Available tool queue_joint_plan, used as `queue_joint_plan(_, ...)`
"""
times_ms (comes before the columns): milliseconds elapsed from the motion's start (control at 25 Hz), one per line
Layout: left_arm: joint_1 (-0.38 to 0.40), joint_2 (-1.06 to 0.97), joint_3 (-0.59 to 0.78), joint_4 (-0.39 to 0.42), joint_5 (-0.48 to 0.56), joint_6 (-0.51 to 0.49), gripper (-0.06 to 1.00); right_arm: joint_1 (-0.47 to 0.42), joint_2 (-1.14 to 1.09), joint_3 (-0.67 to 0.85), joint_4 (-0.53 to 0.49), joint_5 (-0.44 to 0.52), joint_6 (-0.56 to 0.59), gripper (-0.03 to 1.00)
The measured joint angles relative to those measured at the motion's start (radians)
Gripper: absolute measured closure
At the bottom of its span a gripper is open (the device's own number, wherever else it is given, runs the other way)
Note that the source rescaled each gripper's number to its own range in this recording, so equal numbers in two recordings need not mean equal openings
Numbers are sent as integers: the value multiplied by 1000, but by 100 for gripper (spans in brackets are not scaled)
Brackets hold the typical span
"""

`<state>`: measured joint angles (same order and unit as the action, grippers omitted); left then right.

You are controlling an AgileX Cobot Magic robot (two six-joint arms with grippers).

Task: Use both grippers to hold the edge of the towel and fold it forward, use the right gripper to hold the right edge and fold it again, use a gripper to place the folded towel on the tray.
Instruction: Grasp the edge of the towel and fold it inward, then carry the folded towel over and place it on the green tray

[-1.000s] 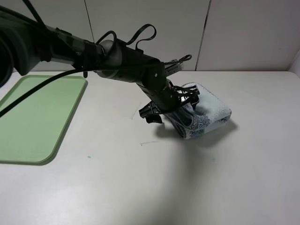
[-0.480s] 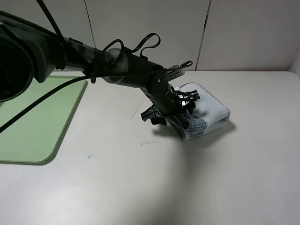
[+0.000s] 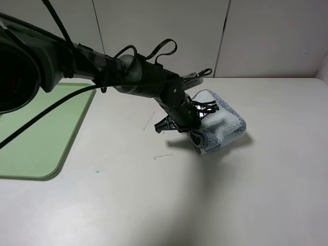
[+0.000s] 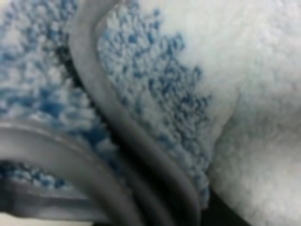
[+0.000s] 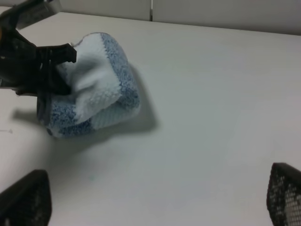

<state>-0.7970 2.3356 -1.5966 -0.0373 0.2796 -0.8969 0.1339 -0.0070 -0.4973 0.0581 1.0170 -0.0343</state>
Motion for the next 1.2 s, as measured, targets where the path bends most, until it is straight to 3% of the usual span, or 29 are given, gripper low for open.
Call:
queue_joint_plan(320, 1, -13, 0, 17, 24, 30, 84, 0, 0, 0, 0, 0, 0, -3)
queue_joint_plan(600, 22, -88, 0, 37, 213, 205, 84, 0, 0, 0, 0, 0, 0, -3)
queue_joint_plan(1200, 85, -241, 1, 143, 494, 475, 84, 0, 0, 0, 0, 0, 0, -3)
